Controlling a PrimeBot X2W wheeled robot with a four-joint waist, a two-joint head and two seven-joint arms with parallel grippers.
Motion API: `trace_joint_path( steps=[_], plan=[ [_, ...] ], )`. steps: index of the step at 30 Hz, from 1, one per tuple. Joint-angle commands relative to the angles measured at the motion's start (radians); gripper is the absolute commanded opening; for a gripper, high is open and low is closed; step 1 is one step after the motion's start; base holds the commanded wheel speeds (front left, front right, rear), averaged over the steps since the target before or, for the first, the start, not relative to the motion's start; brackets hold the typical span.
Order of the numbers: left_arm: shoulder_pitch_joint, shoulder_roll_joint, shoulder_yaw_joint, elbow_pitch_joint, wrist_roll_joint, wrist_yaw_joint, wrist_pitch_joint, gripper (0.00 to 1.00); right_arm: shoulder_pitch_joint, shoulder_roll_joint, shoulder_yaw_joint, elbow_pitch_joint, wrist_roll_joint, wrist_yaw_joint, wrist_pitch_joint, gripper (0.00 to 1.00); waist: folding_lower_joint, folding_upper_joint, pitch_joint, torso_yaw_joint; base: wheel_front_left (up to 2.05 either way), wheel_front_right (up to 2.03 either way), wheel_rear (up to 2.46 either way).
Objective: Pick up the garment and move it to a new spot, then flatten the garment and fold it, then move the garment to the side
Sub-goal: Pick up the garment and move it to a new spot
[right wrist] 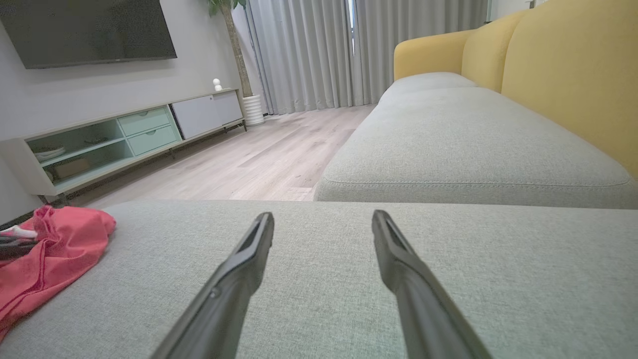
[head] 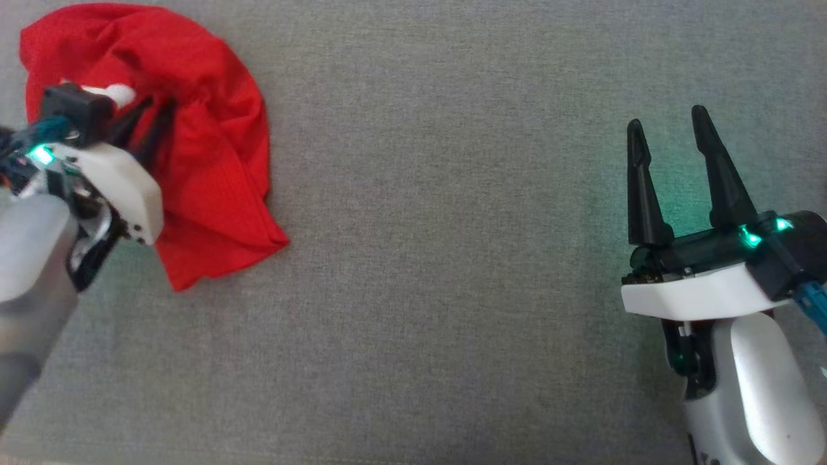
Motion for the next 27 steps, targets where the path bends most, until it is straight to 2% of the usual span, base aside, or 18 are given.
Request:
trace_joint_path(
  steps=[1, 5, 8, 14, 18, 22, 27],
  plan=[
    [-0.066, 0.072, 0.035, -0.006, 0.013, 0.002, -0.043, 0.00, -0.010, 0.000, 0.023, -0.040, 0.004, -0.001, -0.004, 1.00, -0.0001, 0.0000, -0.003, -0.002, 0.00, 0.00, 0.00],
    [-0.131, 0.084, 0.041, 0.062, 0.082, 0.008, -0.248, 0.00, -0.008, 0.000, 0.032, -0.027, 0.015, -0.001, -0.013, 1.00, -0.0001, 0.0000, -0.029, -0.016, 0.00, 0.00, 0.00],
    [-0.164, 0.078, 0.061, 0.060, 0.129, 0.024, -0.310, 0.00, -0.008, 0.000, 0.028, -0.015, 0.031, -0.001, -0.025, 1.00, -0.0001, 0.0000, -0.058, -0.028, 0.00, 0.00, 0.00],
    [-0.151, 0.091, 0.140, -0.164, 0.251, 0.047, -0.317, 0.00, -0.001, 0.000, 0.025, 0.018, 0.058, -0.001, -0.043, 1.00, -0.0001, 0.0000, -0.118, -0.045, 0.00, 0.00, 0.00],
    [-0.101, 0.106, 0.165, -0.293, 0.300, 0.048, -0.317, 0.00, 0.000, 0.000, 0.034, 0.041, 0.084, -0.001, -0.056, 1.00, -0.0001, 0.0000, -0.161, -0.072, 0.00, 0.00, 0.00],
    [-0.064, 0.106, 0.133, -0.358, 0.312, 0.038, -0.307, 0.00, 0.001, 0.000, 0.042, 0.063, 0.110, -0.001, -0.066, 1.00, -0.0001, 0.0000, -0.194, -0.111, 0.00, 0.00, 0.00],
    [-0.057, 0.067, 0.081, -0.427, 0.299, 0.030, -0.210, 0.00, -0.008, 0.000, 0.059, 0.071, 0.134, -0.001, -0.073, 1.00, -0.0001, 0.0000, -0.196, -0.178, 0.00, 0.00, 0.00]
  ],
)
